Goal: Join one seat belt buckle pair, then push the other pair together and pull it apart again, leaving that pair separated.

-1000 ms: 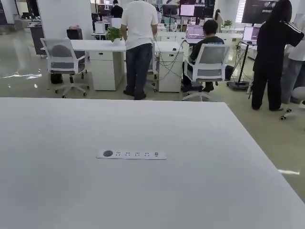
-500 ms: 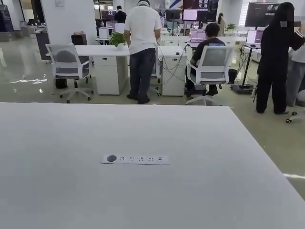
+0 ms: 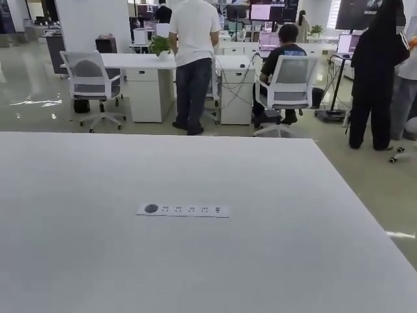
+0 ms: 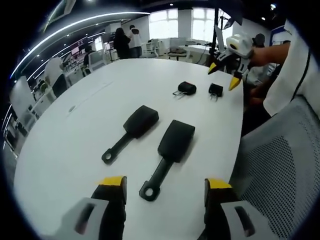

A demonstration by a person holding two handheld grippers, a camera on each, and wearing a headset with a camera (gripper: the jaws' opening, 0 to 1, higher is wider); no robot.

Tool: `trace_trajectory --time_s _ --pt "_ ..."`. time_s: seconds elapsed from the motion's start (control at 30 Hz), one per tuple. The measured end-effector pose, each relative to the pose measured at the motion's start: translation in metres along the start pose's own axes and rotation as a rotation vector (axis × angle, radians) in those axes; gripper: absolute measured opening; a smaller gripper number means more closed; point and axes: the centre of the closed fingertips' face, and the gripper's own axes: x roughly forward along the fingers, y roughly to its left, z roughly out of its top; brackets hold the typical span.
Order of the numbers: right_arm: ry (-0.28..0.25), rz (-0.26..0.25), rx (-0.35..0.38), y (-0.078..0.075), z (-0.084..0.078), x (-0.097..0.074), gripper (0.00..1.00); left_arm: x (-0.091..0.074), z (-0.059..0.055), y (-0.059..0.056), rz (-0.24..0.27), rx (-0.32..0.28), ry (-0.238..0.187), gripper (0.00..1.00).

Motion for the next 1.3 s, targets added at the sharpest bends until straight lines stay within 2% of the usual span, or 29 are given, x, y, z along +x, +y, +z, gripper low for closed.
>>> trace_trajectory --time_s 0.1,0.17,0.2,0.27,0.33,0.47,0.5,0.6,0.67,0.73,0.83,0.97,1.1,1.17,1.3 --pt "0.022 0.017 -0.023 0.002 -0.003 0.004 0.56 0.01 0.006 -0.006 -0.035 -0.002 -0.004 0.56" --pt "0.038 0.028 -0.042 0.002 -0.006 0.007 0.54 0.015 0.011 -0.01 -0.046 0.033 0.002 0.55" --pt "0.045 0.037 -0.049 0.001 -0.009 0.009 0.53 0.018 0.013 -0.01 -0.043 0.068 0.015 0.55" --pt "0.062 0.05 -0.062 0.0 -0.012 0.013 0.5 0.026 0.011 -0.008 -0.05 0.06 0.037 0.55" --pt "0.074 0.065 -0.087 0.0 -0.014 0.013 0.48 0.031 0.017 -0.011 -0.066 0.066 0.036 0.52" --pt "0.089 0.085 -0.132 -0.004 -0.017 0.018 0.47 0.043 0.024 -0.007 -0.064 0.113 0.048 0.49" --pt "0.104 0.099 -0.144 -0.004 -0.02 0.019 0.46 0.046 0.026 -0.004 -0.059 0.124 0.064 0.49" --pt "0.108 0.121 -0.13 -0.003 -0.02 0.02 0.44 0.049 0.034 -0.002 -0.059 0.144 0.071 0.48" --pt "0.112 0.135 -0.135 -0.006 -0.022 0.021 0.42 0.052 0.036 -0.006 -0.086 0.15 0.075 0.47" --pt "0.124 0.159 -0.143 -0.005 -0.025 0.02 0.39 0.056 0.036 -0.011 -0.108 0.17 0.09 0.47" --pt "0.153 0.177 -0.163 -0.004 -0.031 0.022 0.38 0.06 0.031 -0.011 -0.12 0.223 0.126 0.47" --pt "0.162 0.183 -0.188 -0.003 -0.033 0.021 0.37 0.064 0.033 -0.012 -0.131 0.226 0.123 0.46" --pt "0.183 0.189 -0.218 -0.003 -0.038 0.025 0.38 0.07 0.03 -0.016 -0.164 0.246 0.154 0.45" --pt "0.192 0.195 -0.229 -0.002 -0.037 0.022 0.37 0.073 0.03 -0.016 -0.169 0.261 0.16 0.44" --pt "0.216 0.207 -0.246 -0.001 -0.043 0.027 0.35 0.076 0.033 -0.016 -0.179 0.29 0.173 0.44"
